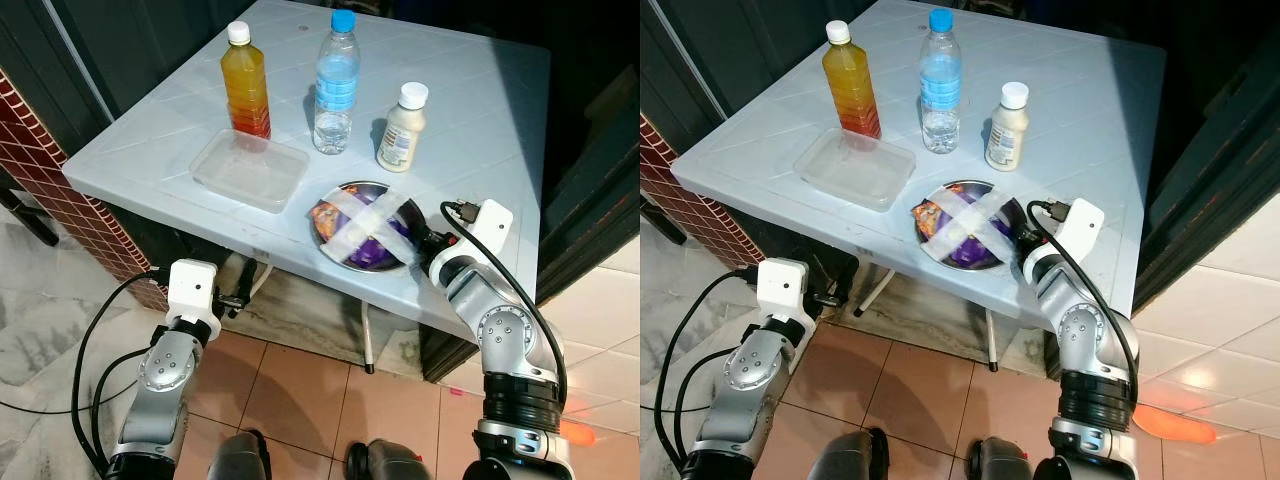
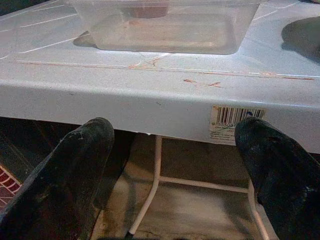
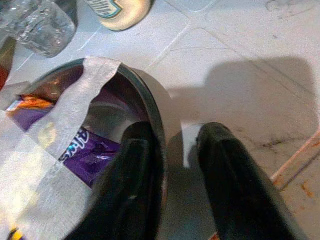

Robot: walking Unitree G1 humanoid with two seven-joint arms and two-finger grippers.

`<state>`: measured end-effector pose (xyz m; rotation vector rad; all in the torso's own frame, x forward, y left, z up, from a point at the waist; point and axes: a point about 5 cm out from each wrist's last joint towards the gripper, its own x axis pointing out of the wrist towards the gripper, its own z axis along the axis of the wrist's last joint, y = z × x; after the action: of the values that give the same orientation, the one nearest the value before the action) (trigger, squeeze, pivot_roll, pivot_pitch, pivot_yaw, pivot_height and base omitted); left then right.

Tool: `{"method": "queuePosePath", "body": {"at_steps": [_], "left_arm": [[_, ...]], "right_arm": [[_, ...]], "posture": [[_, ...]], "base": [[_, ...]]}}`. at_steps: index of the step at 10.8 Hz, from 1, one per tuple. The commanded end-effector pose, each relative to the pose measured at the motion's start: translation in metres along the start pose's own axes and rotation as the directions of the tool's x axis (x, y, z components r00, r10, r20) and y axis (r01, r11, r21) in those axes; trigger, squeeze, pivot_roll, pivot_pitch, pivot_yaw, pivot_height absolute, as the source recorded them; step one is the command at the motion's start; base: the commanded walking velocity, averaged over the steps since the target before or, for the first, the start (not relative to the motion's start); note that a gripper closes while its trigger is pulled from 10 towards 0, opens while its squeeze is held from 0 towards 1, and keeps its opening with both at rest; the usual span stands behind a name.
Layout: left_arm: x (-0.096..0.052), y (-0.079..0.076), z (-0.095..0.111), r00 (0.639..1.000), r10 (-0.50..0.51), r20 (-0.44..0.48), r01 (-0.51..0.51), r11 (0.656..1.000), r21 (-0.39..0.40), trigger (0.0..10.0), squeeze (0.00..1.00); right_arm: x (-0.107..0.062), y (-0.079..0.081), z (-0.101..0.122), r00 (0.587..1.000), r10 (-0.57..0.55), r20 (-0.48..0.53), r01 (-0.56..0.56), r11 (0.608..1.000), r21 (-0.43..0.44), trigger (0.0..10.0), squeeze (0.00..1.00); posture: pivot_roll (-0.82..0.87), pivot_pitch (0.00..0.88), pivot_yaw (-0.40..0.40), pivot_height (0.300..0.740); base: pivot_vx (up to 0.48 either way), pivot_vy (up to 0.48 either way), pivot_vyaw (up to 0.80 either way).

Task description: Restocking fridge

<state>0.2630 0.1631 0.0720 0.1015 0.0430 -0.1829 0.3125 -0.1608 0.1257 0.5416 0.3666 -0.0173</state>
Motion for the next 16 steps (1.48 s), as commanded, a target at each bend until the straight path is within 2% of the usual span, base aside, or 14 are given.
{"method": "queuePosePath", "body": {"at_steps": [1,7,10,11,12,13,14,15,16], "left_arm": [[-0.001,0.0,-0.002,1.0,-0.001,-0.009,0.001,1.0,0.004,10.0,0.0],[-0.001,0.0,-0.002,1.0,0.002,-0.009,-0.001,1.0,0.003,10.0,0.0],[0.0,0.002,-0.003,1.0,0.008,-0.01,-0.008,1.0,0.001,10.0,0.0],[0.0,0.006,-0.003,0.999,0.036,-0.012,-0.036,0.999,0.001,10.0,0.0],[0.001,0.025,-0.004,0.99,0.141,-0.024,-0.141,0.99,-0.008,10.0,0.0],[0.0,0.035,-0.003,0.984,0.176,-0.029,-0.177,0.984,-0.033,10.0,0.0],[0.002,0.039,-0.002,0.979,0.2,-0.034,-0.201,0.979,-0.025,10.0,0.0],[0.004,0.044,0.003,0.975,0.222,-0.03,-0.222,0.975,0.012,10.0,0.0],[0.004,0.046,0.006,0.974,0.223,-0.025,-0.223,0.975,0.001,10.0,0.0]], "right_arm": [[0.002,-0.011,-0.016,0.994,-0.065,-0.089,0.067,0.997,0.023,0.0,0.0],[0.005,-0.012,-0.015,0.991,-0.086,-0.102,0.092,0.994,0.053,0.0,0.0],[0.004,-0.01,-0.014,0.995,-0.072,-0.071,0.073,0.997,0.01,0.0,0.0],[0.002,-0.008,-0.011,0.998,-0.061,-0.028,0.06,0.998,-0.023,0.0,0.0],[-0.009,-0.007,-0.01,0.998,-0.033,0.054,0.038,0.995,-0.096,0.0,0.0],[-0.016,-0.008,-0.015,0.997,0.001,0.083,0.013,0.986,-0.166,0.0,0.0],[-0.02,-0.011,-0.02,0.995,0.016,0.099,0.002,0.984,-0.178,0.0,0.0],[-0.021,-0.015,-0.019,0.986,0.042,0.161,0.003,0.963,-0.271,0.0,0.0],[-0.023,-0.015,-0.013,0.973,0.069,0.219,0.011,0.939,-0.344,0.0,0.0]], "posture": [[-0.01,0.115,0.027,0.74],[0.0,0.114,0.025,0.74],[-0.01,0.105,0.026,0.74],[-0.01,0.097,0.029,0.74],[-0.01,0.076,0.035,0.74],[-0.01,0.06,0.035,0.74],[0.0,0.047,0.034,0.74],[0.02,0.039,0.031,0.74],[0.03,0.038,0.028,0.74]], "base": [[0.0,0.0,0.0],[0.0,0.0,0.0],[0.0,0.0,0.0],[0.0,0.0,0.0],[0.0,0.0,0.0],[0.0,0.0,0.0],[0.0,0.0,0.0],[0.0,0.0,0.0],[0.0,0.0,0.0]]}}
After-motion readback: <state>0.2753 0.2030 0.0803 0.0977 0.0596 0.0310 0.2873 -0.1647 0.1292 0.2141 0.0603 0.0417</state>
